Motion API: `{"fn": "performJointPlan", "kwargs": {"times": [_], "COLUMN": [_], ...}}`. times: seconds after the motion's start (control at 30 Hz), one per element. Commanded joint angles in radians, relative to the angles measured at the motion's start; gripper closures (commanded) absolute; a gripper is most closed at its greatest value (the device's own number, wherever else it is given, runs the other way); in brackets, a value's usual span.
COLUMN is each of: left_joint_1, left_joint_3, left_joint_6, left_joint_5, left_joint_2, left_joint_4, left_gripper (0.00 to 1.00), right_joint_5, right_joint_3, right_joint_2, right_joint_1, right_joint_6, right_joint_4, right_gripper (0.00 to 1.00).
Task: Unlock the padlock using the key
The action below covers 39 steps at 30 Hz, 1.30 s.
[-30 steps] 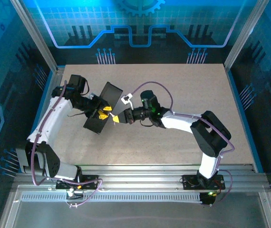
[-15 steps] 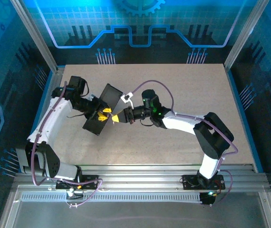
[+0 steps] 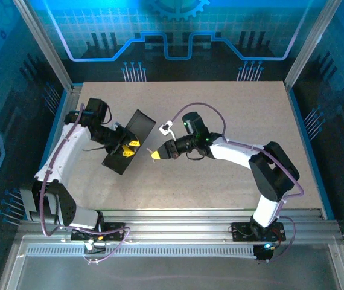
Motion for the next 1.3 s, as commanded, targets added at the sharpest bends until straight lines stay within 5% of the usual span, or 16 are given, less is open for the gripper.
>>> {"fn": "performJointPlan", "kwargs": {"times": [0.0,1.27], "left_joint_1": [0.003,0.004], "left_joint_3": [0.044,0.058], "left_joint_6": [0.064,0.055], "left_joint_5": [0.067,0.047], "left_joint_2": [-0.018,-0.018], "left_joint_4": [-0.049,-0.049], "left_gripper": [1.0,1.0], "right_joint_5": [-0.053,0.009], "right_joint_3": [0.058,0.156], "right_joint_2": [0.021,0.122], "right_joint_1": [0.014,0.085], "right_joint_6": [-0.043,-0.056], "right_joint_4": [-0.06,-0.155], "right_gripper": [1.0,1.0]}}
